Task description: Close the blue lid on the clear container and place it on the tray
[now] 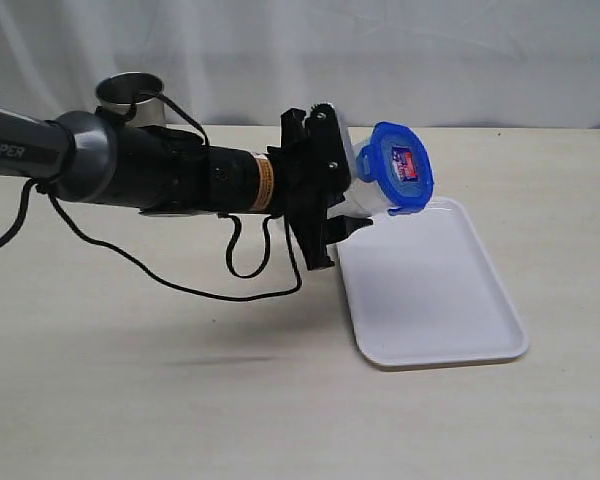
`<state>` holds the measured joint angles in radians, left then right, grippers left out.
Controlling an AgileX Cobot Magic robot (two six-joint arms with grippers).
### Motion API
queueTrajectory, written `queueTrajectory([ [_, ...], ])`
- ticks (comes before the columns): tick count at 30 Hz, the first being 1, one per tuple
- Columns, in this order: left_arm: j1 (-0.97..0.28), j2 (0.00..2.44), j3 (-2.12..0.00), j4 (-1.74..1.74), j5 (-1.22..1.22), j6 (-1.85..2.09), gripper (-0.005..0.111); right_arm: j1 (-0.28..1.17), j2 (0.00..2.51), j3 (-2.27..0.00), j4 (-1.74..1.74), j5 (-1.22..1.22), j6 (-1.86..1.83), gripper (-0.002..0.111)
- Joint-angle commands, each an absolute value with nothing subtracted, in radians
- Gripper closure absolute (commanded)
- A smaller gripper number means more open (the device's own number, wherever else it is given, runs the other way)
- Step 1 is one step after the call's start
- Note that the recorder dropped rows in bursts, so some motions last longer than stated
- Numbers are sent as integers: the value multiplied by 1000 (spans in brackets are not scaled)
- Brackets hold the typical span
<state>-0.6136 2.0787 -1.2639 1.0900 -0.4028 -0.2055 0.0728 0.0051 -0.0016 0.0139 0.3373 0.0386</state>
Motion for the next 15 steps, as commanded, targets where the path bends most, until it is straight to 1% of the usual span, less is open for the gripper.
queueTrajectory([
  [1,-665,2066,-1310,1064,-229,-64,107,73,0,0,15,342,38,104],
  [8,-704,2066,-1317,1064,-28,210,107,73,0,0,15,342,38,104],
  [11,-706,2066,-1322,1074,23,296,107,73,0,0,15,342,38,104],
  [15,-734,2066,-1360,1204,185,329,107,73,0,0,15,342,38,104],
])
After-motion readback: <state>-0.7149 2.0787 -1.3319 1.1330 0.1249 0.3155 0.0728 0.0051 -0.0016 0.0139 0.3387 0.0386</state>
